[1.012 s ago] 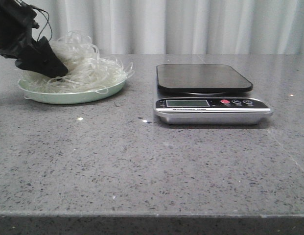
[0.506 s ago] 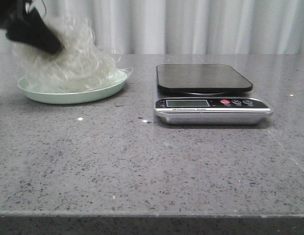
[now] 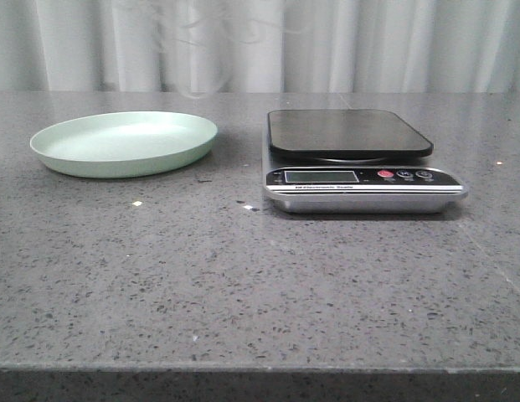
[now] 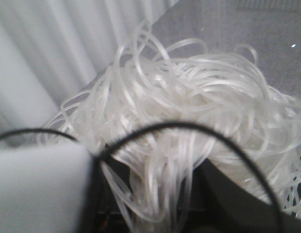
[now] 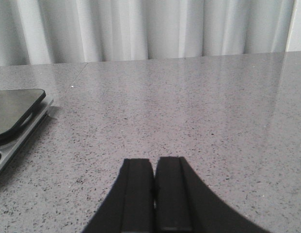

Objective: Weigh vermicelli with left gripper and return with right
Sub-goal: 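Carry the vermicelli with the left gripper over the scale and lower it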

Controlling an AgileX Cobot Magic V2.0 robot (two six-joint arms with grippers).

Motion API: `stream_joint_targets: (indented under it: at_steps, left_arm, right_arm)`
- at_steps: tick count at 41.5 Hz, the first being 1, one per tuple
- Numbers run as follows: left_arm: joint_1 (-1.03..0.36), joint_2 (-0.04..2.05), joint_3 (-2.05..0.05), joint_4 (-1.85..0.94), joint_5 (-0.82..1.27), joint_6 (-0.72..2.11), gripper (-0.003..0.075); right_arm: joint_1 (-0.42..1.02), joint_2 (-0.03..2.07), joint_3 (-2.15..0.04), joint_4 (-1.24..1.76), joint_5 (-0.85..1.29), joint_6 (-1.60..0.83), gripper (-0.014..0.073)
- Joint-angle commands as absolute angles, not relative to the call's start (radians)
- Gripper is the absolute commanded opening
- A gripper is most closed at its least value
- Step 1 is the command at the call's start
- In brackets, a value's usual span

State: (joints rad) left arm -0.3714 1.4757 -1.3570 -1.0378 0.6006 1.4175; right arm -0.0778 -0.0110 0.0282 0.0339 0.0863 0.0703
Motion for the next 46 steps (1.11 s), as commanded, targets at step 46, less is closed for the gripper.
stream_joint_targets:
  at_steps: [46]
  left_arm:
    - [-0.657, 1.735, -1.399, -1.181, 0.261, 1.407, 0.0146]
  right_arm:
    - [-0.086, -0.027, 0.02, 0.032, 0.006, 0.068, 0.0151]
